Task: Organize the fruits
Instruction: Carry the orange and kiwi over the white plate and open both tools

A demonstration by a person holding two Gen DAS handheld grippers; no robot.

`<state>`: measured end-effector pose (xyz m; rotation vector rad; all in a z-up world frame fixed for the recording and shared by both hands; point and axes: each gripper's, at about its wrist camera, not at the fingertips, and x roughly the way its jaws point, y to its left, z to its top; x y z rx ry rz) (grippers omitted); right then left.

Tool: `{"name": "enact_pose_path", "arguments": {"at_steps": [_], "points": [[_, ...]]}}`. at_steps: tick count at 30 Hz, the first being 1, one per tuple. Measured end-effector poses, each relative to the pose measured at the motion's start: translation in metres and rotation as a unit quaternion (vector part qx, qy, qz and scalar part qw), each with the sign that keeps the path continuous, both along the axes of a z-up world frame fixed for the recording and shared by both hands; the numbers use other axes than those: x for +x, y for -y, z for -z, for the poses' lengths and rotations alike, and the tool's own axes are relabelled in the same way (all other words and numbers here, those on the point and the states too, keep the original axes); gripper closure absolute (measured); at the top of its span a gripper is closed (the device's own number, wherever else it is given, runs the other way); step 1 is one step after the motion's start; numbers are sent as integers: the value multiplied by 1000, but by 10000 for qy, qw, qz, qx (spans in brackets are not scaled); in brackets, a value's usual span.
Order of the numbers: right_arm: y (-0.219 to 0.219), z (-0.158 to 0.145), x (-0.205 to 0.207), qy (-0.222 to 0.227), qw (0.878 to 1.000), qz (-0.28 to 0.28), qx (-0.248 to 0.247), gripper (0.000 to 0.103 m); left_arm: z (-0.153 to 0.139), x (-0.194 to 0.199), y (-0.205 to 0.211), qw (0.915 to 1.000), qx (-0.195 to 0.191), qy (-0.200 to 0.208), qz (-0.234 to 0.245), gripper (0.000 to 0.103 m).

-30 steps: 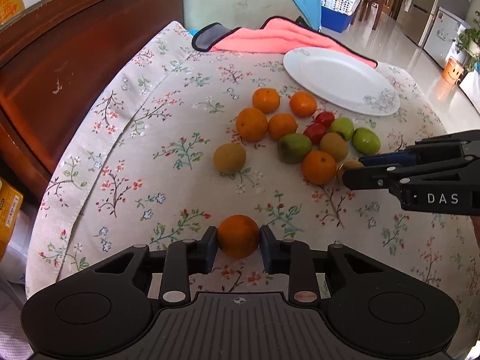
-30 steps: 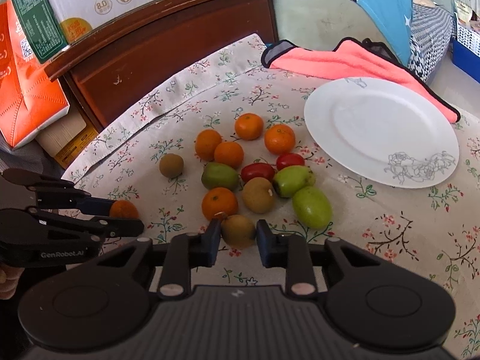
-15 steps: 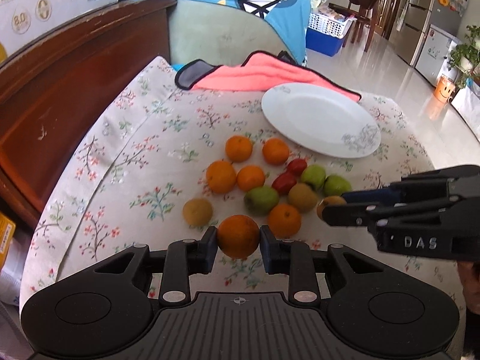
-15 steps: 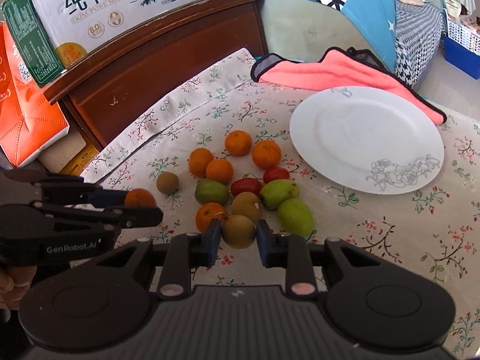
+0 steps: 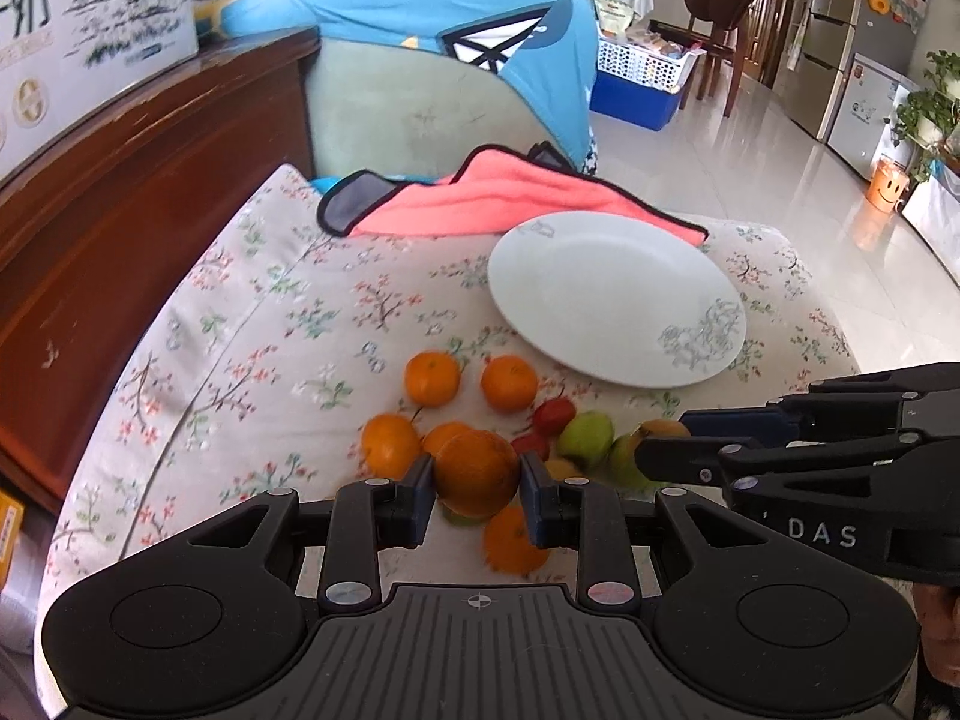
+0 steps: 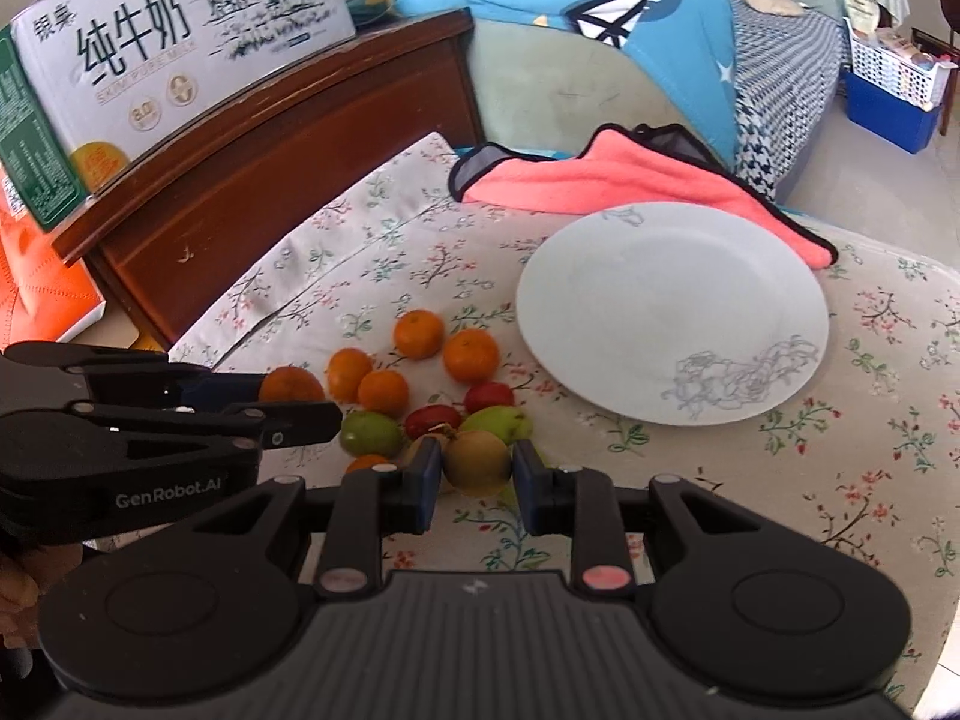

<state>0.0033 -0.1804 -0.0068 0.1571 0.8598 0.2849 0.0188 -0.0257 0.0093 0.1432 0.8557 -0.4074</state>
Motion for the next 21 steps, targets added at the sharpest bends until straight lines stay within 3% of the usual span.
{"name": "enact_pose_path", "arguments": {"at_steps": [13,21], "points": [[35,-15,24,180,9991,395,33,77,-6,29,39,9996,-34,166,205,76],[67,-8,42,-11,9967,777,238,77,-5,51,61,9989,-223,158,372,76]]}}
